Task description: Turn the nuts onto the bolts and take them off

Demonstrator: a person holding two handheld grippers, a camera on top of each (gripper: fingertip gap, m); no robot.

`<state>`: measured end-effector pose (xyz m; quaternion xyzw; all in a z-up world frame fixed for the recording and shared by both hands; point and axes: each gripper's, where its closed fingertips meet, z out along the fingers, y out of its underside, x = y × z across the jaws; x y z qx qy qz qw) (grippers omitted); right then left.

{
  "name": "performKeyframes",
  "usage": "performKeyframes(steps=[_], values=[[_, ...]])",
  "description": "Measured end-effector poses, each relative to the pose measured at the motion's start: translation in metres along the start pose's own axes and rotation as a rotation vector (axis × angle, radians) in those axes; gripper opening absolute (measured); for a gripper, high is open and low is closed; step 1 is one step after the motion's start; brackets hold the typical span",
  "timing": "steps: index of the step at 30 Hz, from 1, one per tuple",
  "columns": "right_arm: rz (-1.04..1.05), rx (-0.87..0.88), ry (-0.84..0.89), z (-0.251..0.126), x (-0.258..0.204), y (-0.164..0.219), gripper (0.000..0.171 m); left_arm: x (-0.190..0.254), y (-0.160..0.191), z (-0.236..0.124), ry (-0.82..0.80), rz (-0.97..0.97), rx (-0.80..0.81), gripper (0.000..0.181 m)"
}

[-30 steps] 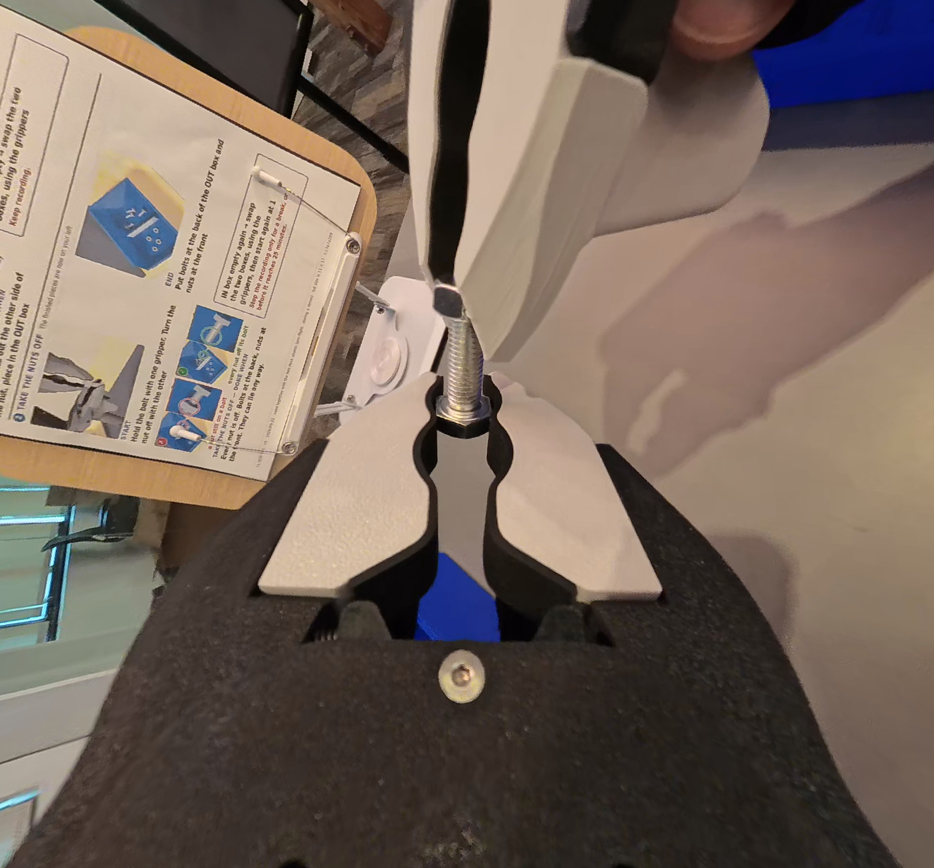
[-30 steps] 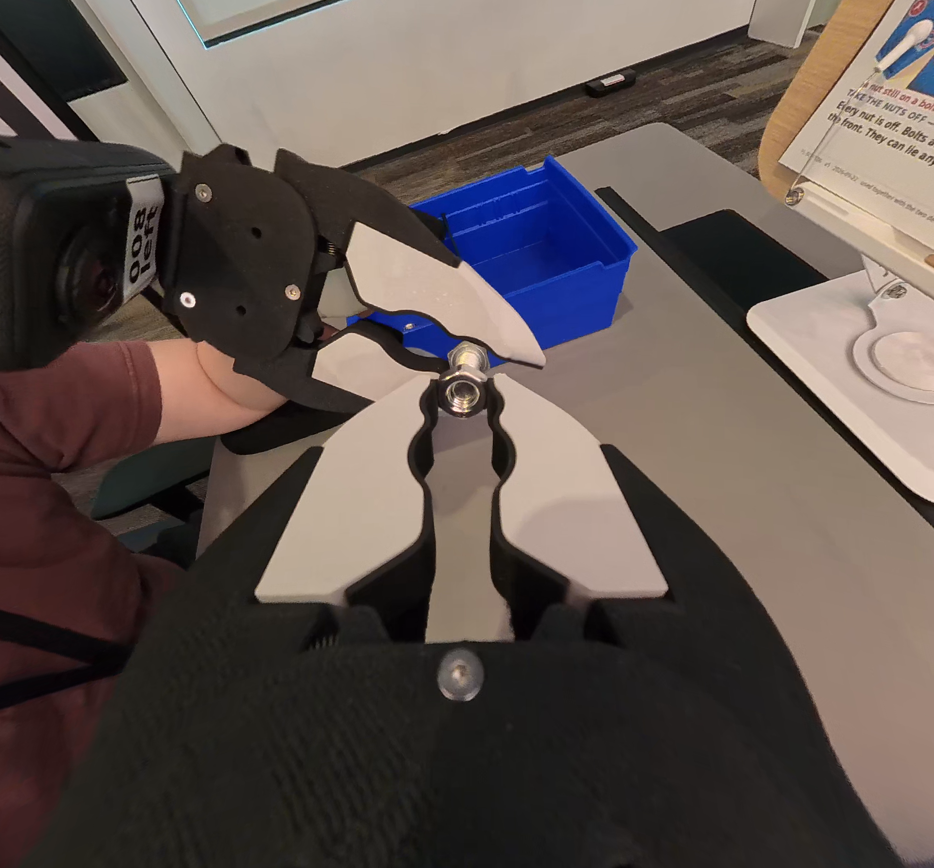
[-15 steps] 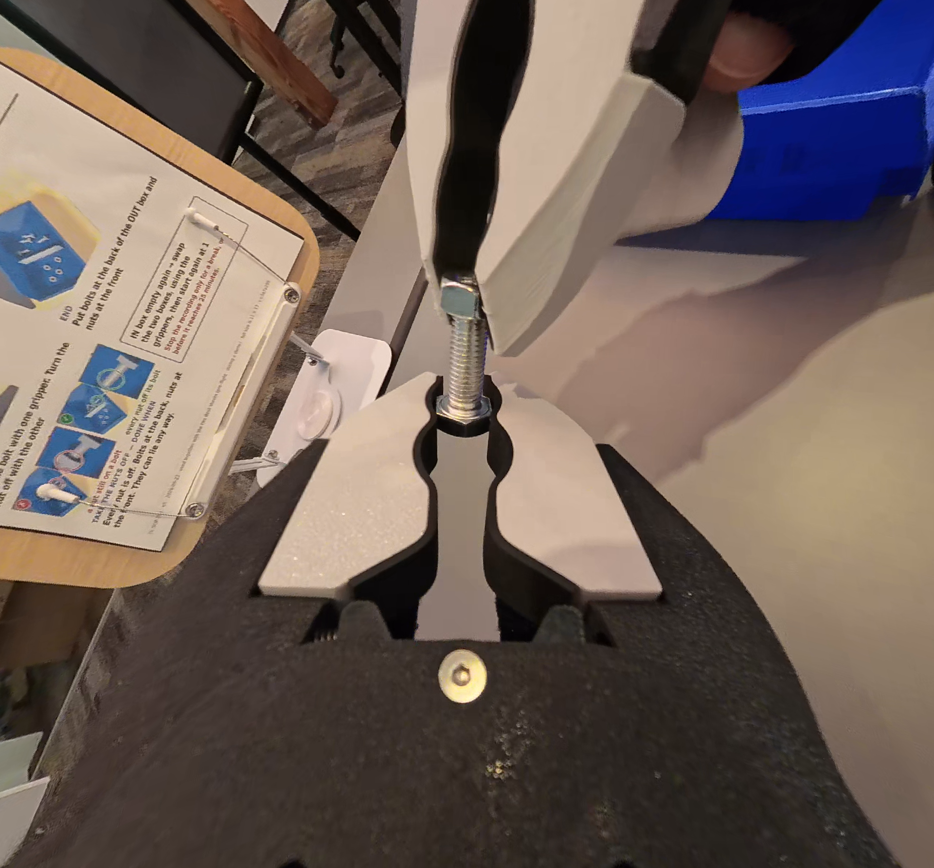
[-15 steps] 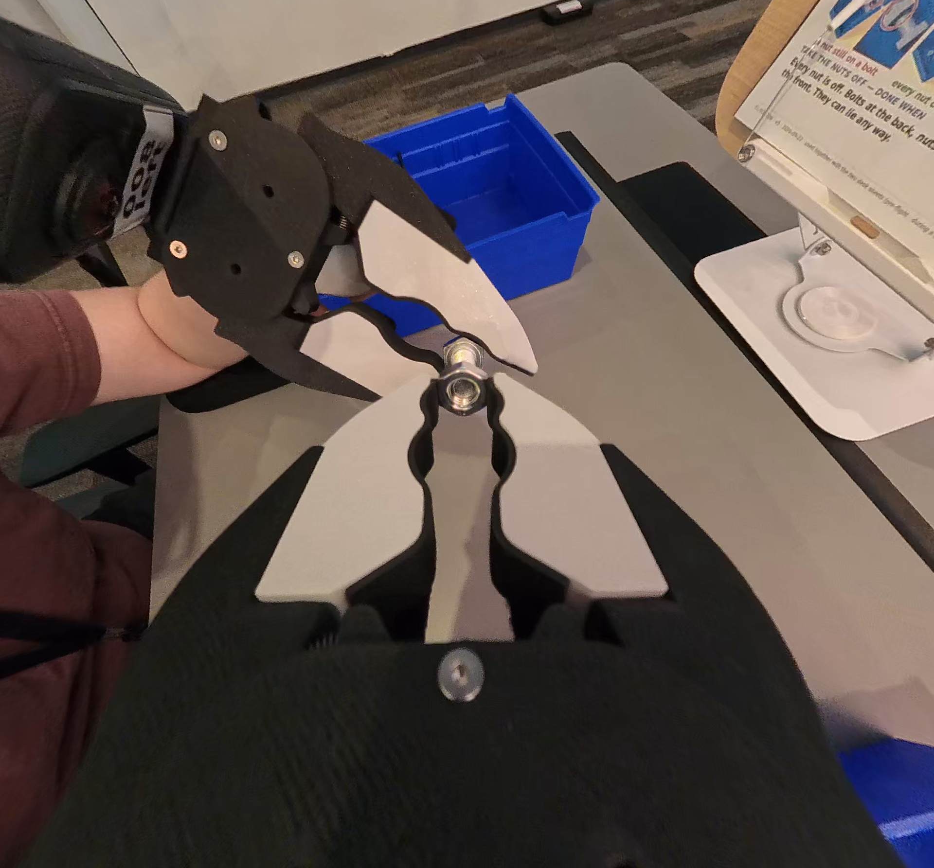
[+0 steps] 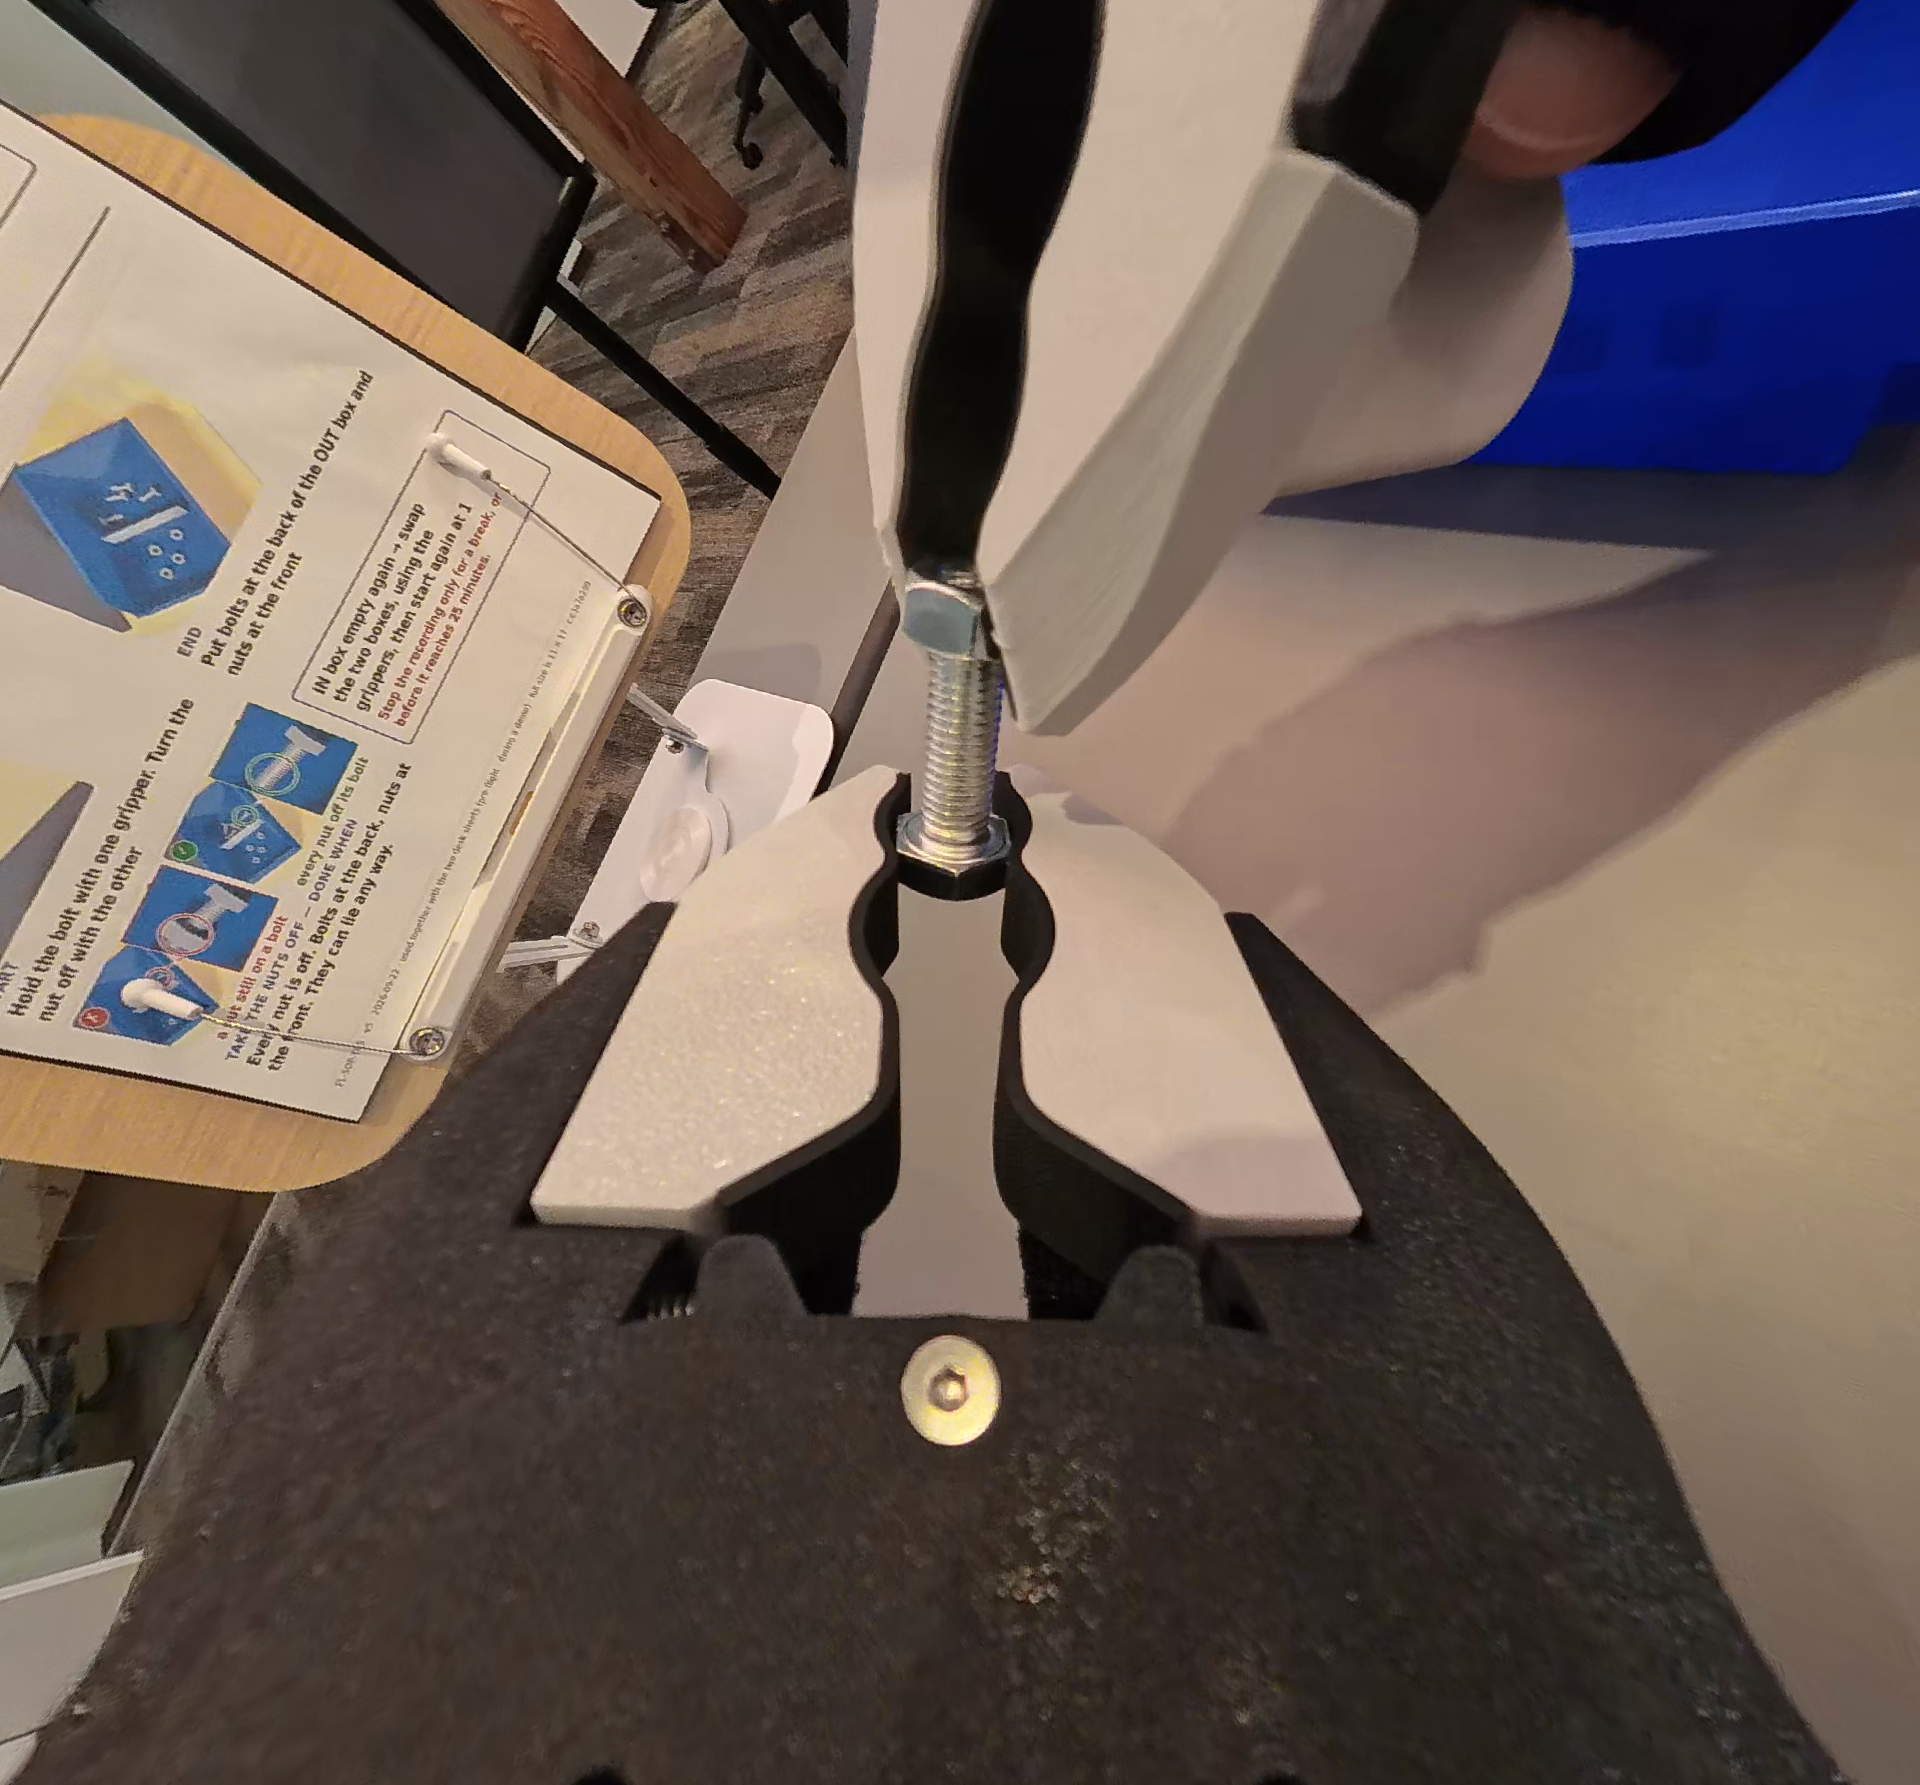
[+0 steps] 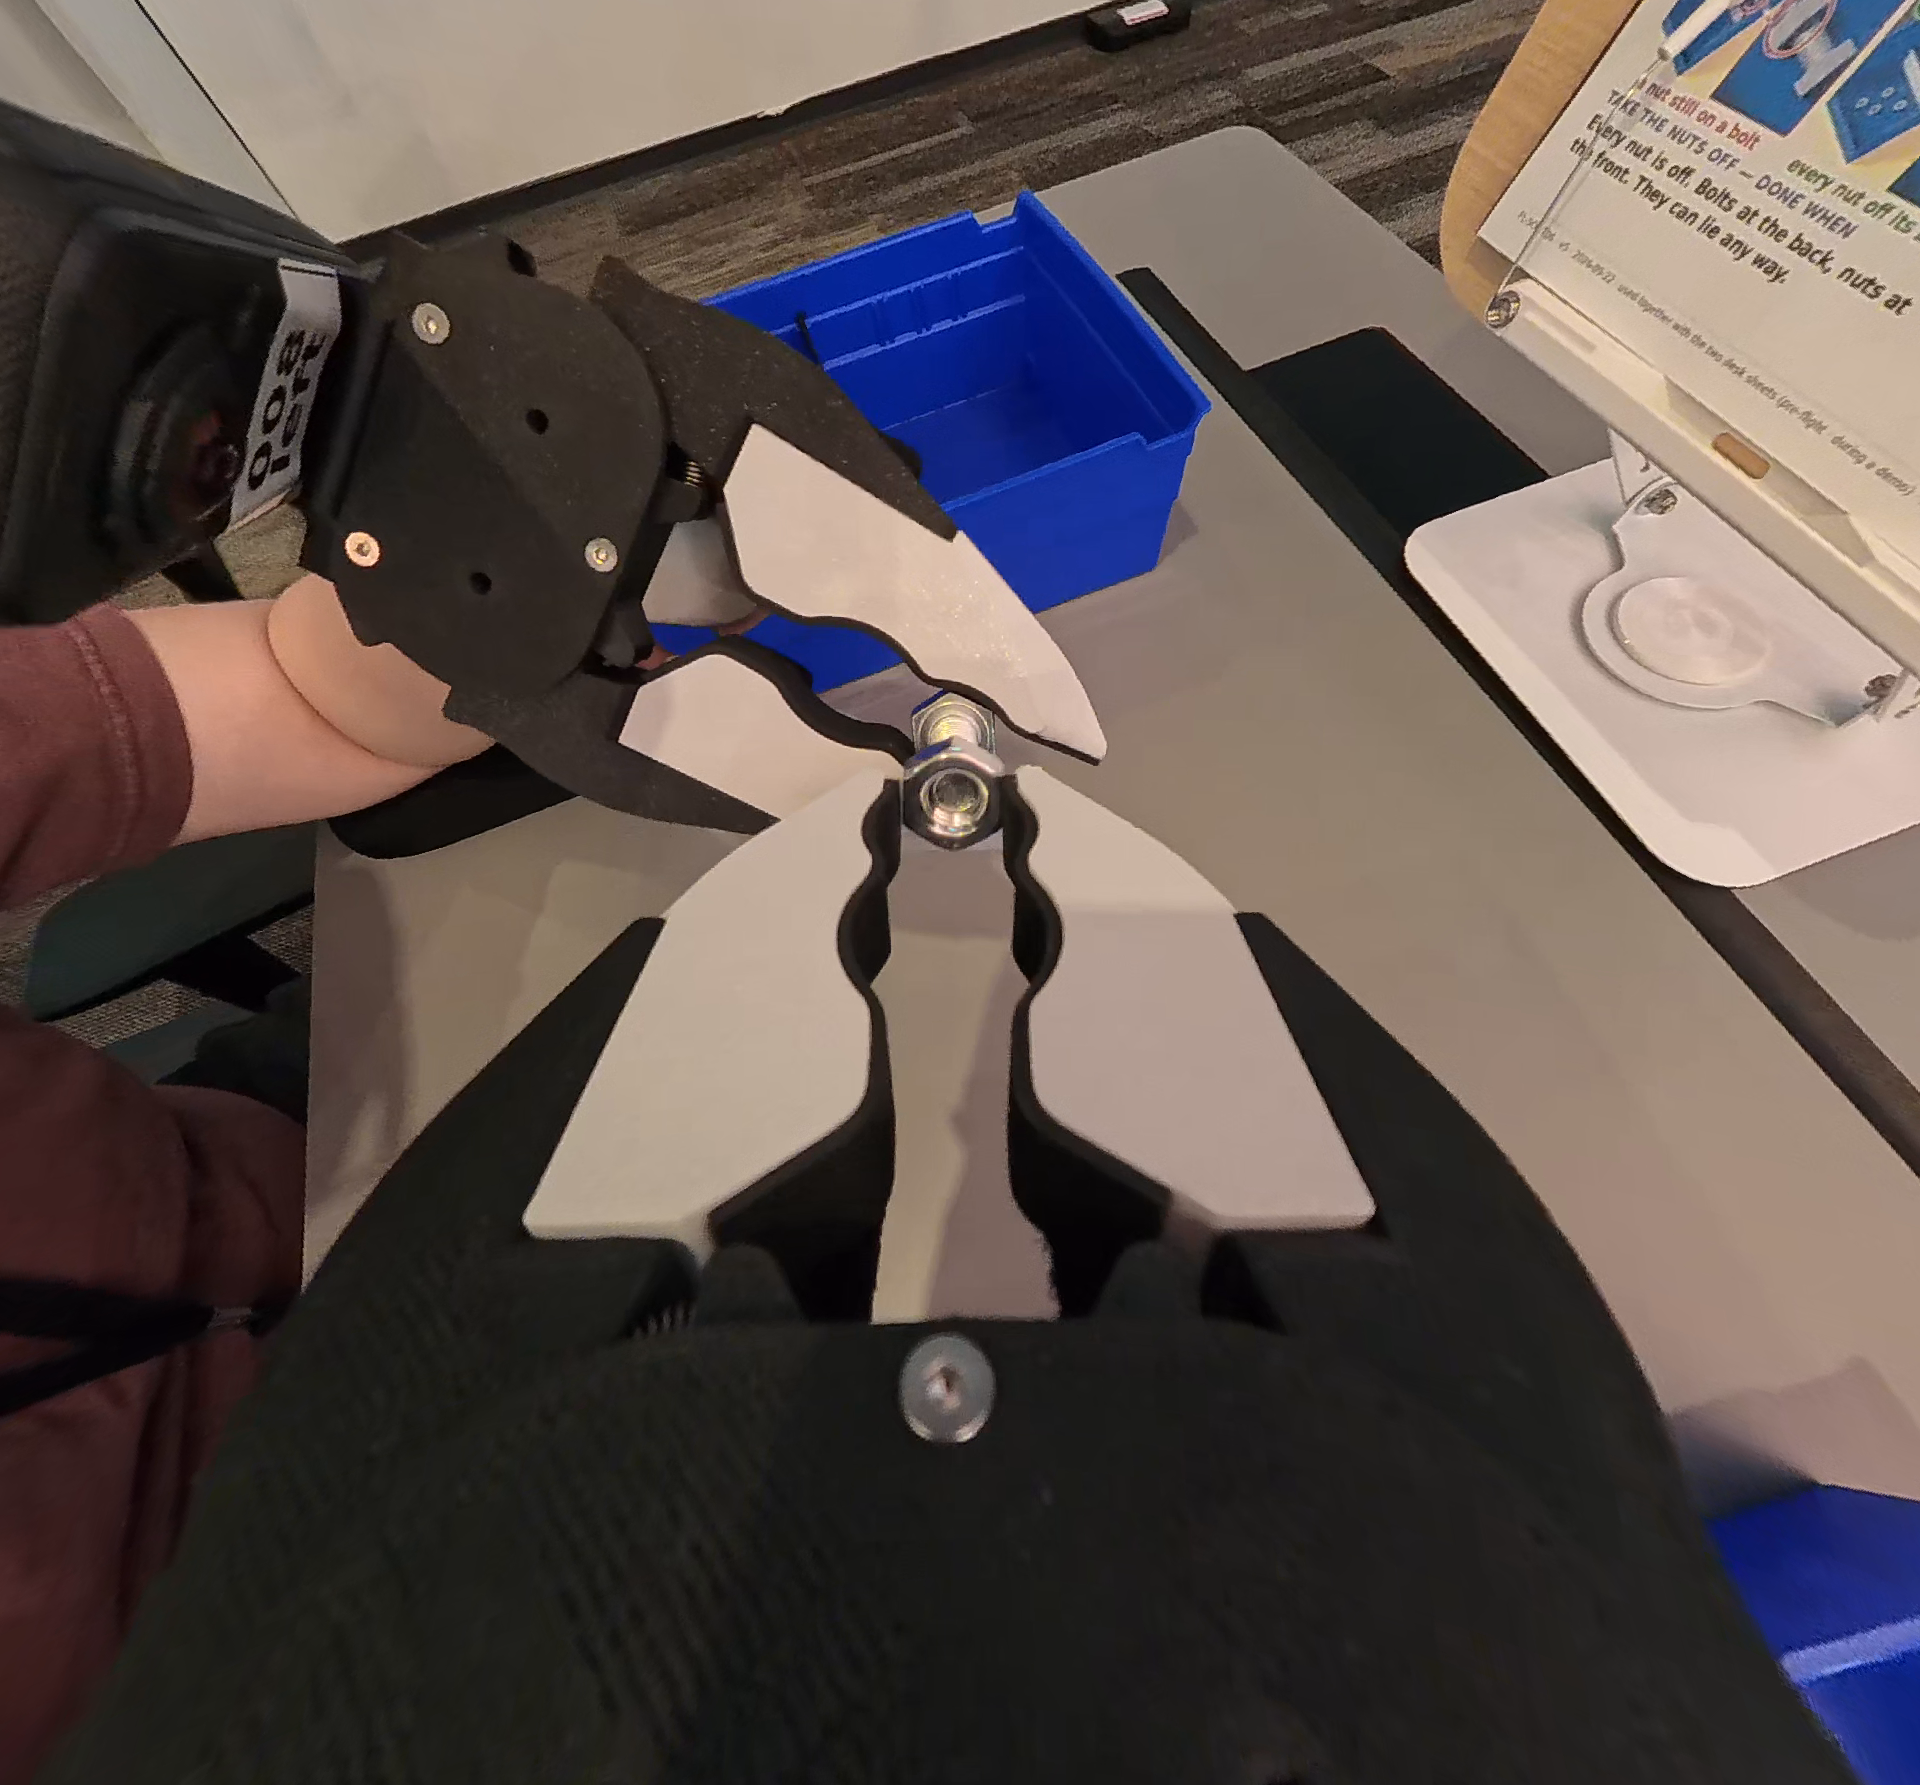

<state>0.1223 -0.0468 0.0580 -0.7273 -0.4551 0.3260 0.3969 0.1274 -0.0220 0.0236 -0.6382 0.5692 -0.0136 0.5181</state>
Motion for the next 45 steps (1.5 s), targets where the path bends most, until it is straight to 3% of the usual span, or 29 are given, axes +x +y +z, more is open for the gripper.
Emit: performKeyframes(steps=[18,26,31,38,45], values=[[-0.084,0.060,0.042,-0.010,0.000,-0.011,0.030,-0.008,-0.011,-0.011,0.062,-0.155,0.112,0.014],[-0.380,0.394,0.004,-0.040,-0.034,-0.058,0.057,-0.001,-0.048,-0.038,0.269,-0.335,0.387,0.014],[-0.370,0.559,-0.170,-0.052,-0.069,-0.073,0.063,0.005,-0.073,-0.065,0.424,-0.419,0.589,0.014],[-0.405,0.605,-0.167,-0.040,-0.082,-0.076,0.086,0.010,-0.085,-0.081,0.522,-0.449,0.689,0.014],[-0.405,0.621,-0.224,-0.032,-0.097,-0.075,0.088,0.016,-0.089,-0.083,0.548,-0.440,0.702,0.014]])
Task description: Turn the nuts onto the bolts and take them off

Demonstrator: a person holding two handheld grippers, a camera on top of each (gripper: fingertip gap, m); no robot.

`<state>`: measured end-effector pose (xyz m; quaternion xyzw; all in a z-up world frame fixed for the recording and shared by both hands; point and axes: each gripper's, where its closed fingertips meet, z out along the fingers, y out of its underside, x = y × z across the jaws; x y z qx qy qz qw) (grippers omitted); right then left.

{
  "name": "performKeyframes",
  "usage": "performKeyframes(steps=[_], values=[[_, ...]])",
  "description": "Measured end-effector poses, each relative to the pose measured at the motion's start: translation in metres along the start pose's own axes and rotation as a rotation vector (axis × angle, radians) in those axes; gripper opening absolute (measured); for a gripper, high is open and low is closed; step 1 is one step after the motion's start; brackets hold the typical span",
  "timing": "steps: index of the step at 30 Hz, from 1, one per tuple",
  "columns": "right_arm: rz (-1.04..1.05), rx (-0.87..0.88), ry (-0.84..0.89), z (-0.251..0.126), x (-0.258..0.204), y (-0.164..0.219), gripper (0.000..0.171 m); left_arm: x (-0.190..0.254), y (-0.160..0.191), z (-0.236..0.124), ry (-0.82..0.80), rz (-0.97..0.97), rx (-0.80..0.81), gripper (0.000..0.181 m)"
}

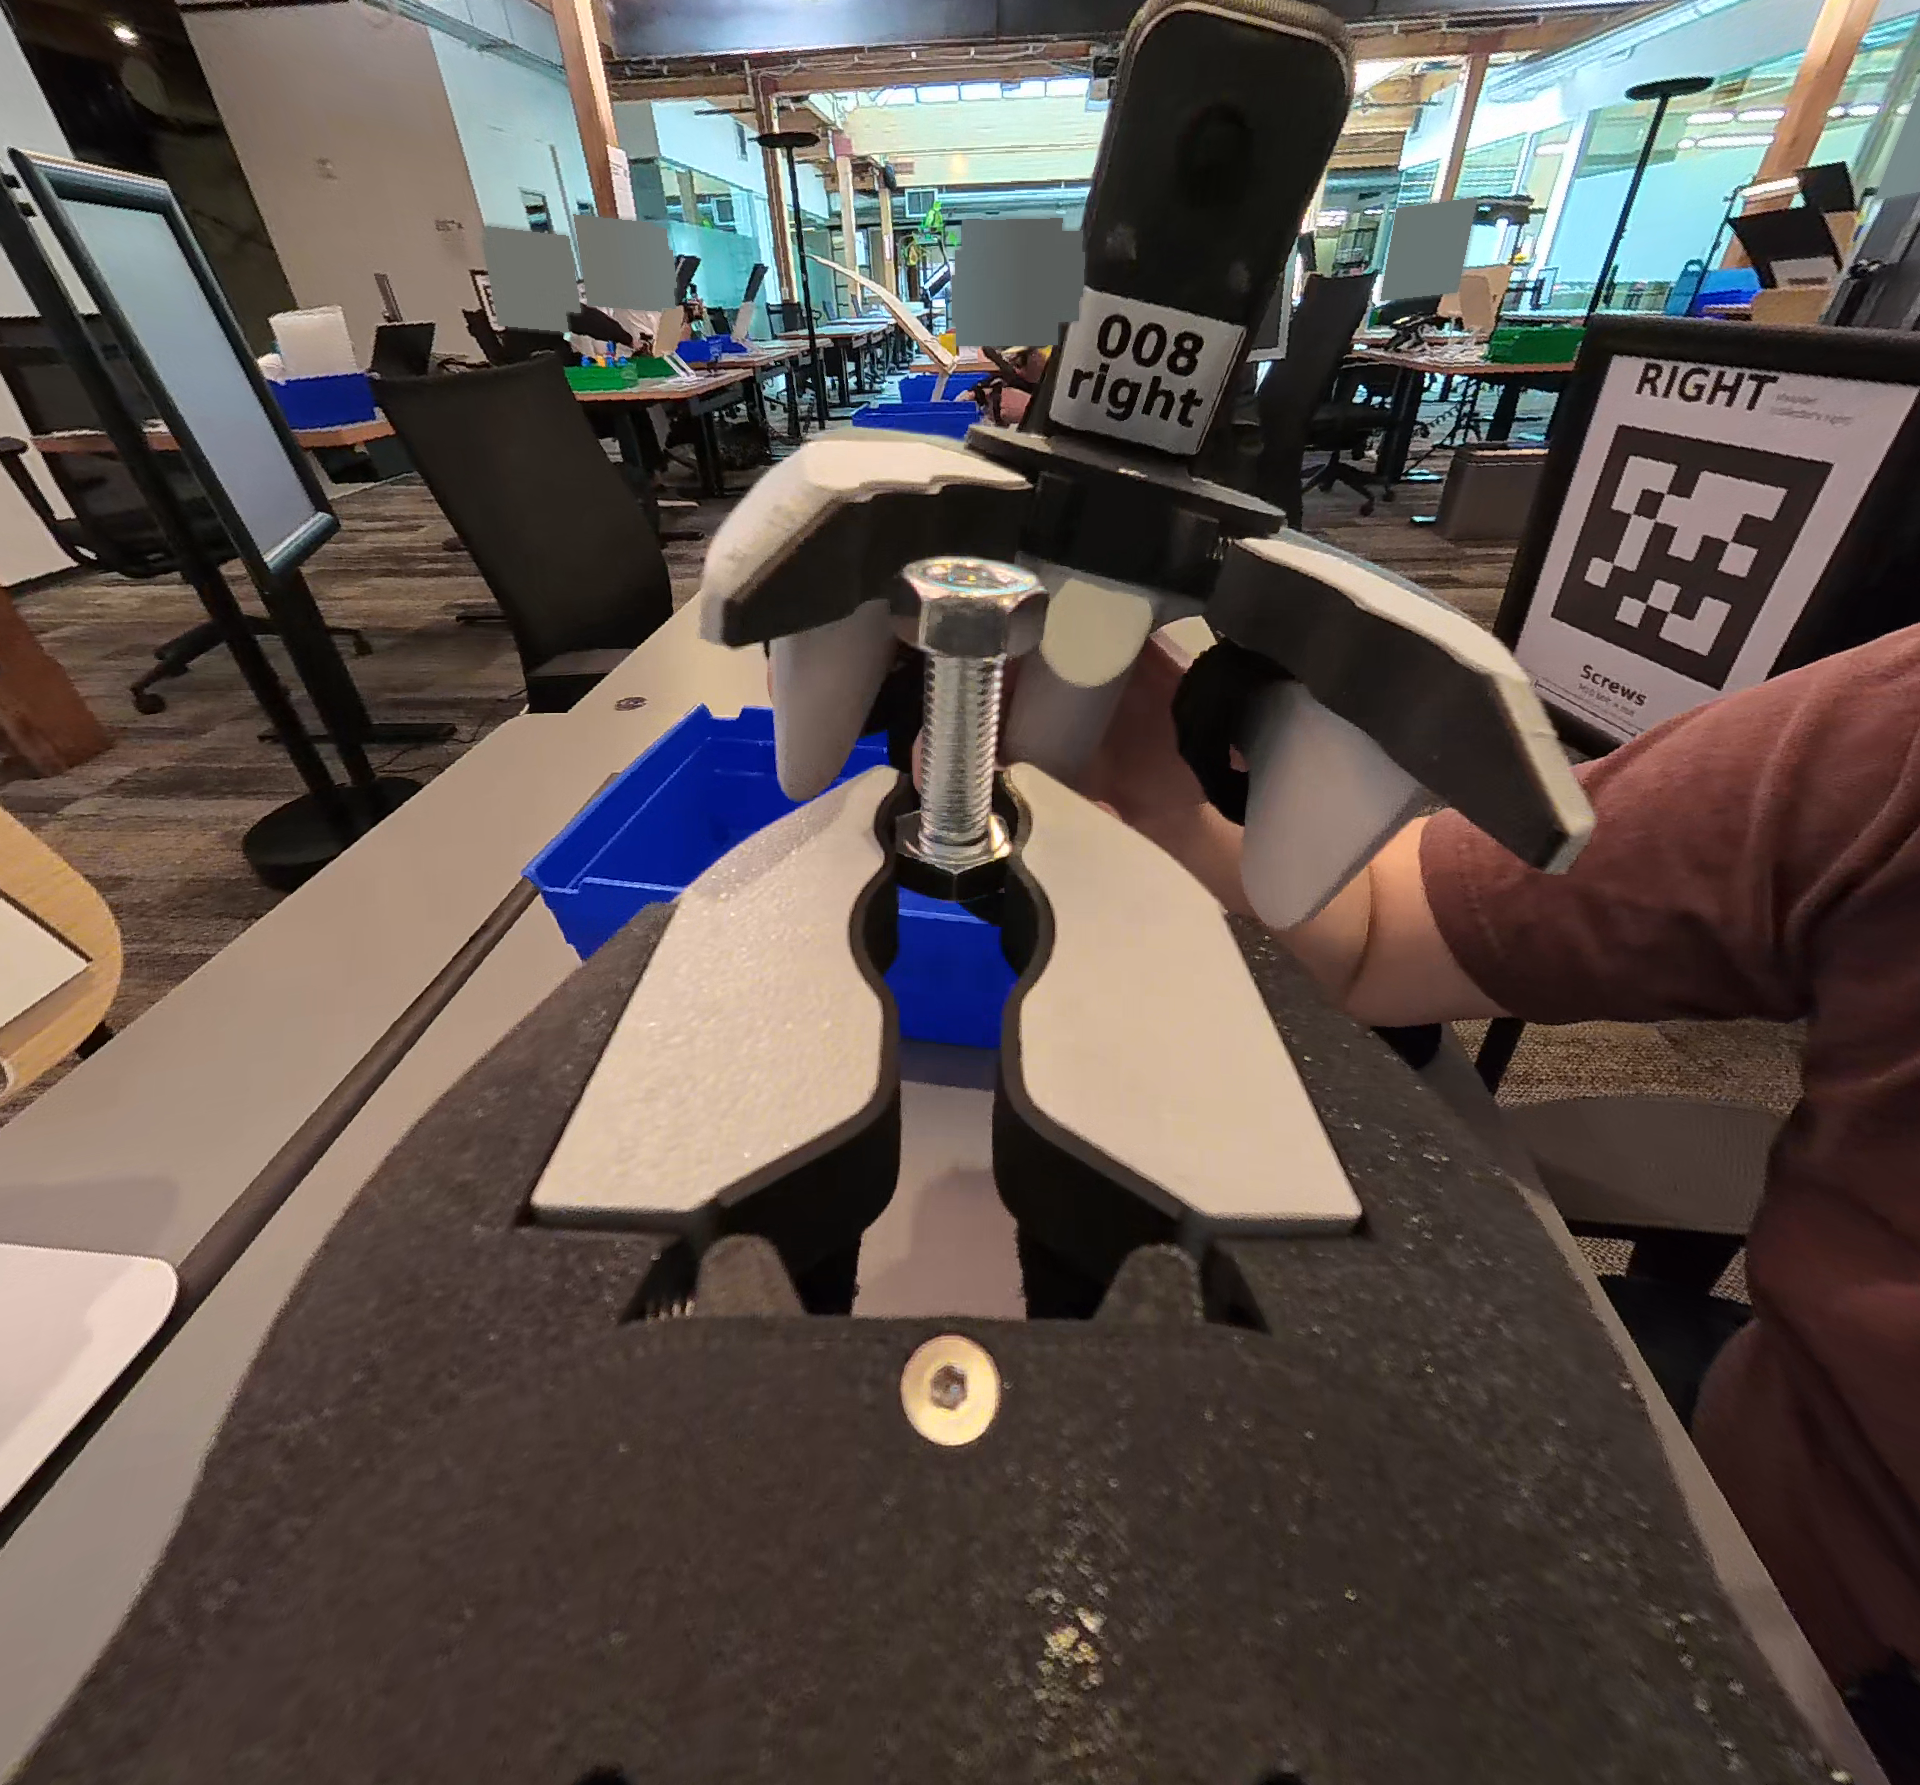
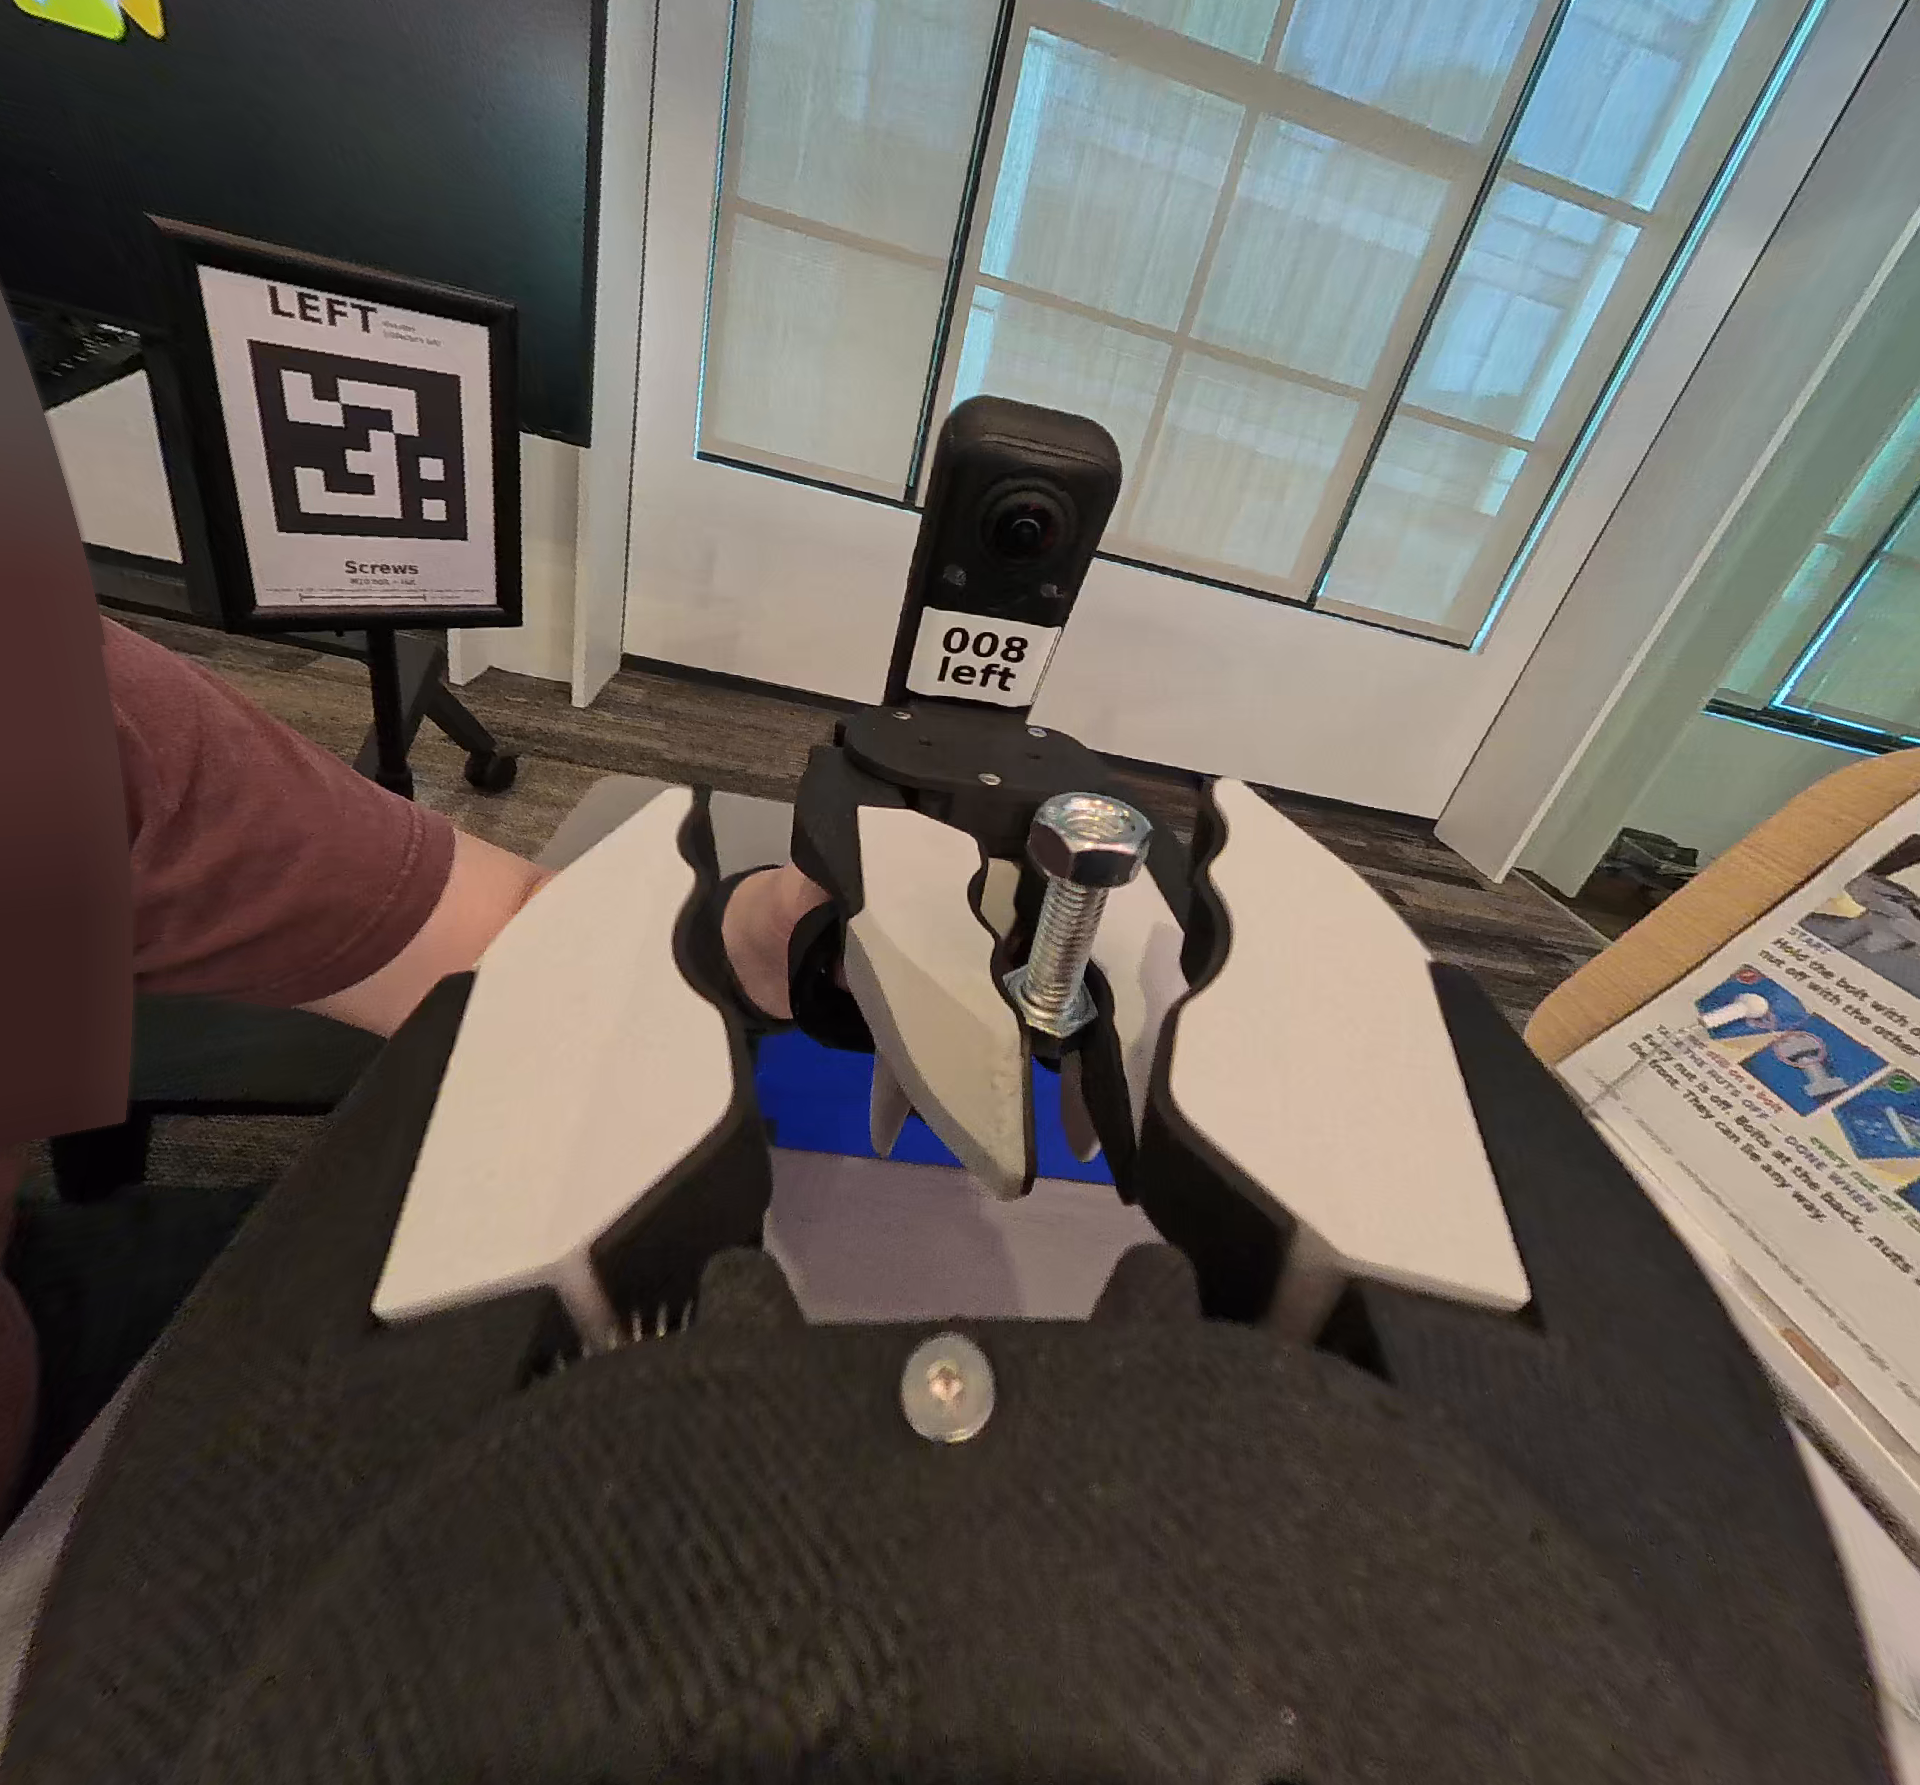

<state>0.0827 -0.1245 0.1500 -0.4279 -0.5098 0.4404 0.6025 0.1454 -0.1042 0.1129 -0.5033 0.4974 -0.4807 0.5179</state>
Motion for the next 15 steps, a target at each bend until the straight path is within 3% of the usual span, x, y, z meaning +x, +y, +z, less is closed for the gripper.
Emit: performKeyframes(steps=[15], values=[[0.013,0.000,-0.009,0.0022,-0.0029,-0.0001,0.088,-0.0057,0.0000,-0.0019,-0.041,0.015,-0.008,0.014]])
